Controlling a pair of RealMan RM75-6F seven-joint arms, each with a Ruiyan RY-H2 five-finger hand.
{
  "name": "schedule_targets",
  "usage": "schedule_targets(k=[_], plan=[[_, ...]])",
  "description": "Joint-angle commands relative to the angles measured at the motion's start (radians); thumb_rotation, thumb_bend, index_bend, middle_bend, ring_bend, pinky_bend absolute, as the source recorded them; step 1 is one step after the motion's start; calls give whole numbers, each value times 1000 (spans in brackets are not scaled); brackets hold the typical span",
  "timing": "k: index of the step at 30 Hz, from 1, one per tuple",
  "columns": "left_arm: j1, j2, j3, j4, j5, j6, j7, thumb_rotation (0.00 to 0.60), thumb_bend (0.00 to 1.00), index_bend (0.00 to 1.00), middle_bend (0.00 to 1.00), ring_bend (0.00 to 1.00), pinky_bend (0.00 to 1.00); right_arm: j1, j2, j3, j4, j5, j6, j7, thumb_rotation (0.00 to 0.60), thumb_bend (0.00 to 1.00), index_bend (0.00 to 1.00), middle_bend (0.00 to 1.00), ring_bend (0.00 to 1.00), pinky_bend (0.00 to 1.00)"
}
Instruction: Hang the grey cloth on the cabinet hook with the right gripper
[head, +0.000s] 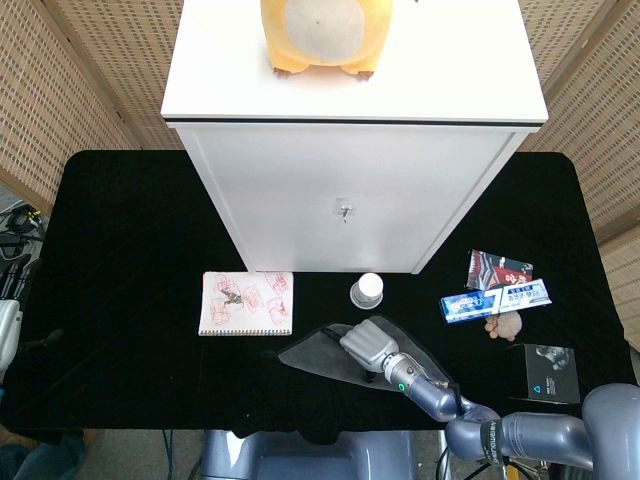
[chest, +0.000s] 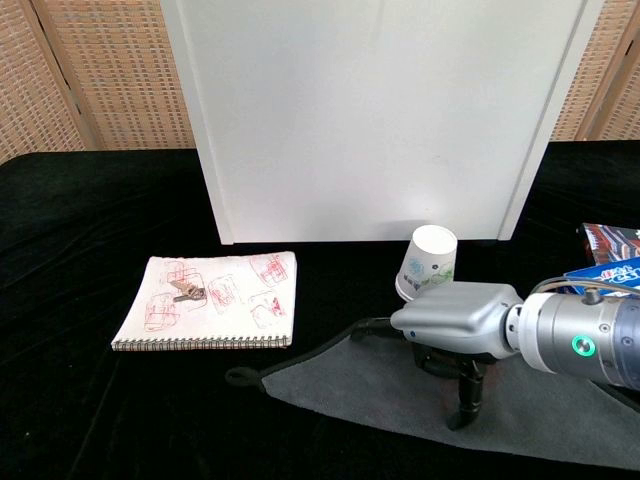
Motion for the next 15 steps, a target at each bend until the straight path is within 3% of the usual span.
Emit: schedule_targets(k=[1, 12, 15], plan=[[0, 1, 0, -1, 1, 1, -1, 600, 0, 0, 0, 0, 0, 11, -12, -21, 8, 21, 22, -33, 600, 42, 197, 915, 912, 1000], [0, 3, 0, -2, -1, 2, -5, 600, 0, 0, 0, 0, 0, -1, -29, -50, 20, 14, 66, -8, 600, 475, 560, 951, 933, 1000], [1, 4, 0, -3, -1, 4, -6, 600, 0, 0, 0, 0, 0, -9, -27, -46, 15, -17, 80, 29, 600, 546, 624, 961, 940, 1000]])
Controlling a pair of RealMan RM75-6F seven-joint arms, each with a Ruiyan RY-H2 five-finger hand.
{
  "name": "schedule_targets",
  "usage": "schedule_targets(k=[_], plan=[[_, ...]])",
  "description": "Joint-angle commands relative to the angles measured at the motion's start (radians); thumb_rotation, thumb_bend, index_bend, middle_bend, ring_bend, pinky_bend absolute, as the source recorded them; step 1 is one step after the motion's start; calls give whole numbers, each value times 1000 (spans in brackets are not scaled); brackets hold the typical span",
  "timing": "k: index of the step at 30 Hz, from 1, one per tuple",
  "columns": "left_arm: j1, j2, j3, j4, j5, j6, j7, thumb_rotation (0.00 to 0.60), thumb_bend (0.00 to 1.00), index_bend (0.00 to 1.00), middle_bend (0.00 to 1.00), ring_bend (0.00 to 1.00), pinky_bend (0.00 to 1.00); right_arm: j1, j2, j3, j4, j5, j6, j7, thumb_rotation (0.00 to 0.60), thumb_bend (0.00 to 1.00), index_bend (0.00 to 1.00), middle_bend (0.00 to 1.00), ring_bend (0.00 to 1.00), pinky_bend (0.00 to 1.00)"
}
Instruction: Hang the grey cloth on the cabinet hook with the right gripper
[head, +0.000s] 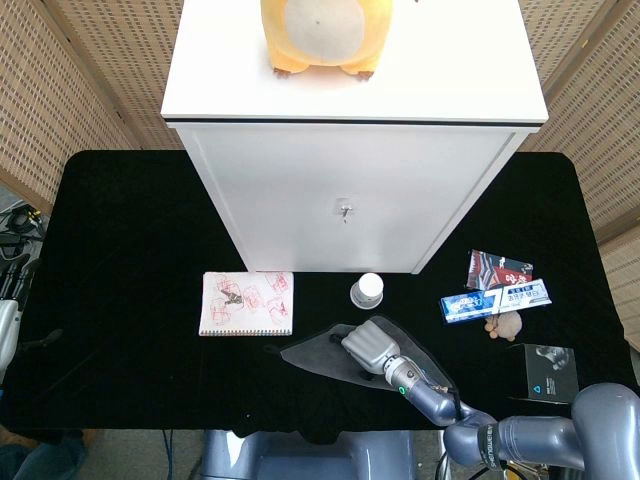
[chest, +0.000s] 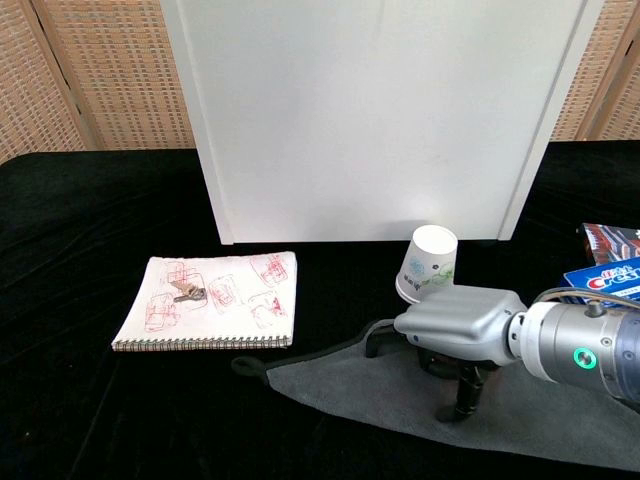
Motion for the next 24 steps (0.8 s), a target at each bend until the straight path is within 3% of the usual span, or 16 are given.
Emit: schedule_targets(k=[1, 7, 15, 24], plan=[[1, 1, 0, 0, 0, 2, -1, 600, 0, 0, 0, 0, 0, -12, 3, 5, -6, -48, 21, 50, 600, 563, 653, 965, 943, 1000], [3, 3, 0, -2, 1, 6, -7, 600, 0, 0, 0, 0, 0, -36, 27, 16, -20, -149, 66, 167, 600, 620, 748, 977, 955, 1000], [5, 7, 3, -8, 7, 11, -10, 600, 0, 0, 0, 0, 0, -63, 74, 19, -55, -234, 110, 284, 600, 627, 787, 983, 958, 1000], [8, 12, 7, -12, 17, 16, -19, 600, 0, 0, 0, 0, 0, -111, 218, 69, -227, -261, 162, 535, 600, 640, 805, 990, 964, 1000]])
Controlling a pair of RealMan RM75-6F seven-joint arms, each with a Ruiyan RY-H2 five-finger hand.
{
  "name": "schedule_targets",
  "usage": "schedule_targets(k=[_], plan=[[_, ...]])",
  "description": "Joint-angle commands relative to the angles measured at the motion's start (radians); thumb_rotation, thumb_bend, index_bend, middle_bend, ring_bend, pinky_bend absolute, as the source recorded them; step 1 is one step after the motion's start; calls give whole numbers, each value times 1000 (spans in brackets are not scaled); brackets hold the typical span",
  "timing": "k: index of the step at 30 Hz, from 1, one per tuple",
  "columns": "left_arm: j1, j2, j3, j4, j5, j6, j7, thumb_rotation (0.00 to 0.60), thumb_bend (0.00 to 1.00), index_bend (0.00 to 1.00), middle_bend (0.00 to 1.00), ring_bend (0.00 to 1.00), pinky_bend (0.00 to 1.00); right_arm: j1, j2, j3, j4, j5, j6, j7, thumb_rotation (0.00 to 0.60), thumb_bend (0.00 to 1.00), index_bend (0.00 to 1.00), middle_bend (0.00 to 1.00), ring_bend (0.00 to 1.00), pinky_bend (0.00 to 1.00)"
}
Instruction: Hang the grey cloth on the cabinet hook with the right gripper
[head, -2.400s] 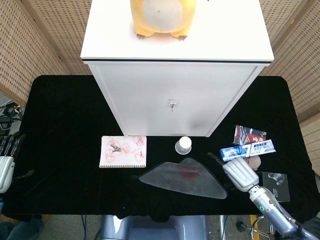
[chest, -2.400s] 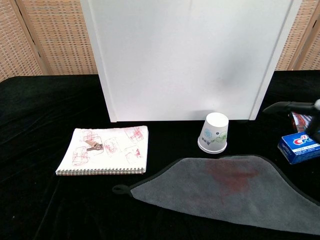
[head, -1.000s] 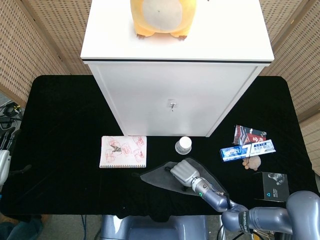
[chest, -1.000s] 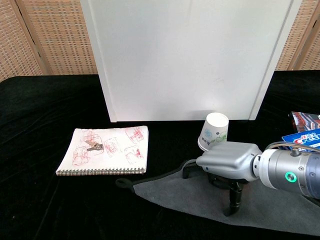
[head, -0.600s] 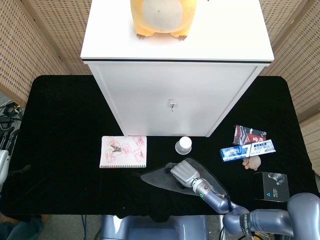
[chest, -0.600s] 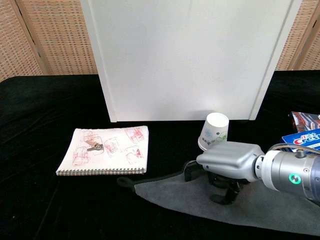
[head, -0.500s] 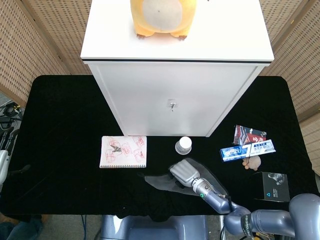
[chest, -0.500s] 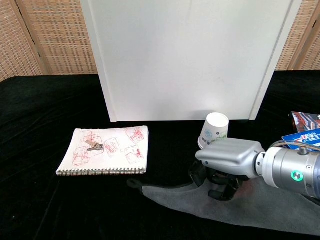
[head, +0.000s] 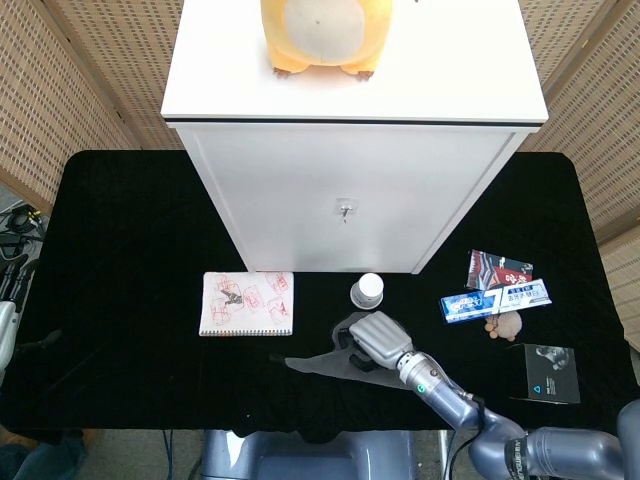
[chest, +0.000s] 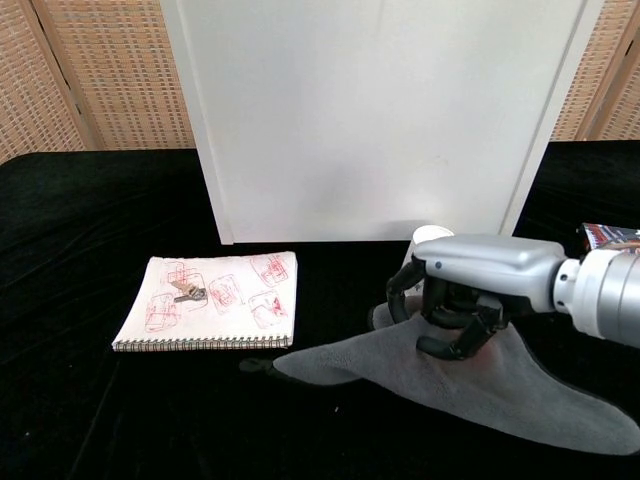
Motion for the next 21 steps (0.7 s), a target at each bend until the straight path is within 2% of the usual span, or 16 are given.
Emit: schedule_targets(k=[1, 8, 12, 21], plan=[[1, 1, 2, -2, 4, 3, -1, 600, 0, 0, 0, 0, 0, -27, 83, 35, -89, -11, 28, 120, 600, 642, 806, 991, 964, 1000], [7, 5, 6, -9, 15, 16, -7, 600, 0, 0, 0, 0, 0, -66, 175, 71, -158, -68, 108, 243, 600, 654, 815, 997, 972, 1000], [11, 8, 8, -13, 23, 24, -7, 600, 0, 0, 0, 0, 0, -107, 258, 98, -227, -114, 192, 338, 600, 662, 822, 1000, 974, 1000], [13, 6, 10, -19, 29, 30, 3, 600, 0, 0, 0, 0, 0, -144, 358, 141, -305, -85, 235, 466, 600, 672, 831, 1000, 977, 1000]])
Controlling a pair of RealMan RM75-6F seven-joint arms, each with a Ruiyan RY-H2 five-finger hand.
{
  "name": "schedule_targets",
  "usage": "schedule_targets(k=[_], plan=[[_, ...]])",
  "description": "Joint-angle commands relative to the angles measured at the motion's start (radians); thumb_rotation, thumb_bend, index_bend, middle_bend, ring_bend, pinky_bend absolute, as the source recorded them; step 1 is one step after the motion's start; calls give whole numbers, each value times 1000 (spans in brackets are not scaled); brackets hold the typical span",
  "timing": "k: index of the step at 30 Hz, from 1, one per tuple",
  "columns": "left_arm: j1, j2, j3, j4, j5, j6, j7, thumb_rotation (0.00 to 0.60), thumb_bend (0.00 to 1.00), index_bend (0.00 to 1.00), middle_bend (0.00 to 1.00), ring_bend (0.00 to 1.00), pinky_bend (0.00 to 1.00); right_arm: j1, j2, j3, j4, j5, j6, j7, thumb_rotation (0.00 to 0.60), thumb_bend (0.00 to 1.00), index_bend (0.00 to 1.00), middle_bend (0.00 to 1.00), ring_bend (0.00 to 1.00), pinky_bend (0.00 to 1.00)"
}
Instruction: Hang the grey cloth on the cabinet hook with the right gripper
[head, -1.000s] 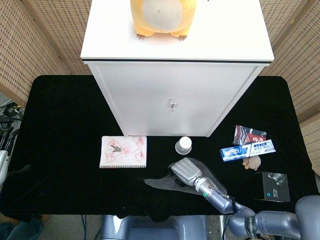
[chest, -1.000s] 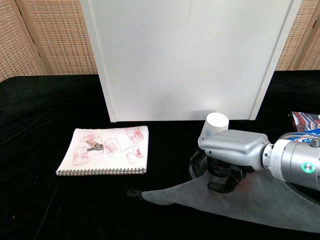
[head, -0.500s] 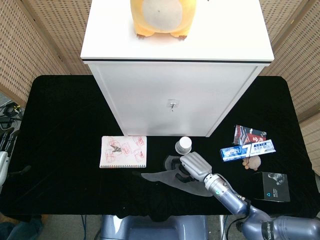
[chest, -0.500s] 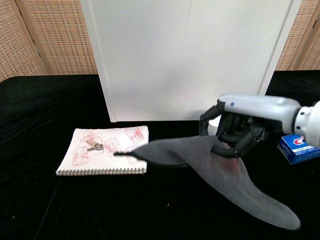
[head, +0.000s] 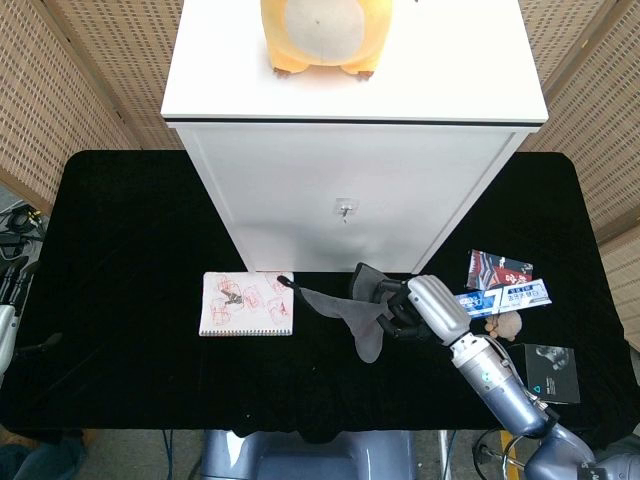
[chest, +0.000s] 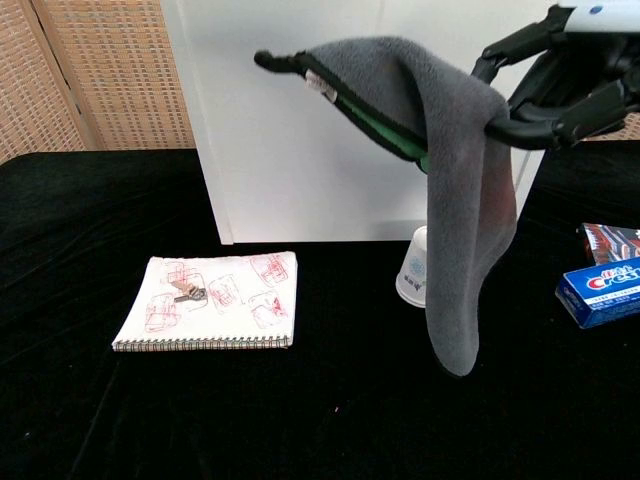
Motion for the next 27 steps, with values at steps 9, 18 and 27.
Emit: schedule_targets(k=[9, 18, 27], plan=[[0, -4, -1, -2, -5, 0, 10, 600, 0, 0, 0, 0, 0, -20, 110, 74, -107, 166, -54, 199, 600, 689, 836, 1000, 982, 1000], [1, -5, -4, -2, -11, -1, 14, 600, 0, 0, 0, 0, 0, -27, 146, 92, -99, 181, -111, 293, 600, 694, 837, 1000, 982, 1000], [1, -6, -5, -1, -14, -1, 16, 600, 0, 0, 0, 0, 0, -36, 176, 99, -82, 204, -179, 405, 600, 705, 838, 1000, 982, 1000]])
